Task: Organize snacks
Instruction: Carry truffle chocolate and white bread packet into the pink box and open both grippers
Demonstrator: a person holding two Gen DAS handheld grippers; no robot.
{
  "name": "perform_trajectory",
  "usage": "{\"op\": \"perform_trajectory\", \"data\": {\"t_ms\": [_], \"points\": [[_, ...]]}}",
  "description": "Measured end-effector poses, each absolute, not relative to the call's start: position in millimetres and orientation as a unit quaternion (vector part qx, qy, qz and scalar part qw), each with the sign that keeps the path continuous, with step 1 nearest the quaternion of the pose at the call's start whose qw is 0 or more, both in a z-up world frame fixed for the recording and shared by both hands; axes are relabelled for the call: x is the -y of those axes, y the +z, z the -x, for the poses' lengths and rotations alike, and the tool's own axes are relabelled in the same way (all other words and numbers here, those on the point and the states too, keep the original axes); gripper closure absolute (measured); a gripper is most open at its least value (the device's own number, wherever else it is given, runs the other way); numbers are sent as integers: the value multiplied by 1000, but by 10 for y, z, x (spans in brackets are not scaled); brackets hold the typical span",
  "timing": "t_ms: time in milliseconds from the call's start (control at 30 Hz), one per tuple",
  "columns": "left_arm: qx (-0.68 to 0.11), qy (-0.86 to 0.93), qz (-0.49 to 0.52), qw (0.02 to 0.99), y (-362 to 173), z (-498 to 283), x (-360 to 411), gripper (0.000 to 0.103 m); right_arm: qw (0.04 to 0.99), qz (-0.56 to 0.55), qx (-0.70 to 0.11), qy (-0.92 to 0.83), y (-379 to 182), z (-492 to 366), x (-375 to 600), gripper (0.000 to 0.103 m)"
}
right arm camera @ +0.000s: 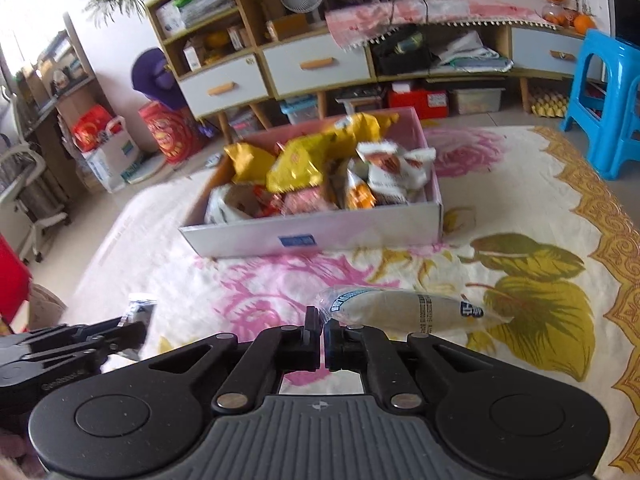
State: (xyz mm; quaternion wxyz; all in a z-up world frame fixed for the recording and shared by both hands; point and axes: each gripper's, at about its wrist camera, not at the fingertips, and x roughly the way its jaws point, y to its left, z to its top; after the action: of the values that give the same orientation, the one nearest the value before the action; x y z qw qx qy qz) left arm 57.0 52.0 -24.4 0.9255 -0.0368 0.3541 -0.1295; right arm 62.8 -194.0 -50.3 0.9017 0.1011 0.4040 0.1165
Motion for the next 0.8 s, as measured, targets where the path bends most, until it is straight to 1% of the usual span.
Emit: {"op": "perform_trajectory", "data": {"t_ms": [500,800], "points": [[-314,-146,68,936,133,-795,-263,82,916,-124,-349,153,-125,-873,1857,103],[-306,-142,53,940,187,-1209,-81,82,914,-154,-336,169,-45,-1242,1828,103]]}}
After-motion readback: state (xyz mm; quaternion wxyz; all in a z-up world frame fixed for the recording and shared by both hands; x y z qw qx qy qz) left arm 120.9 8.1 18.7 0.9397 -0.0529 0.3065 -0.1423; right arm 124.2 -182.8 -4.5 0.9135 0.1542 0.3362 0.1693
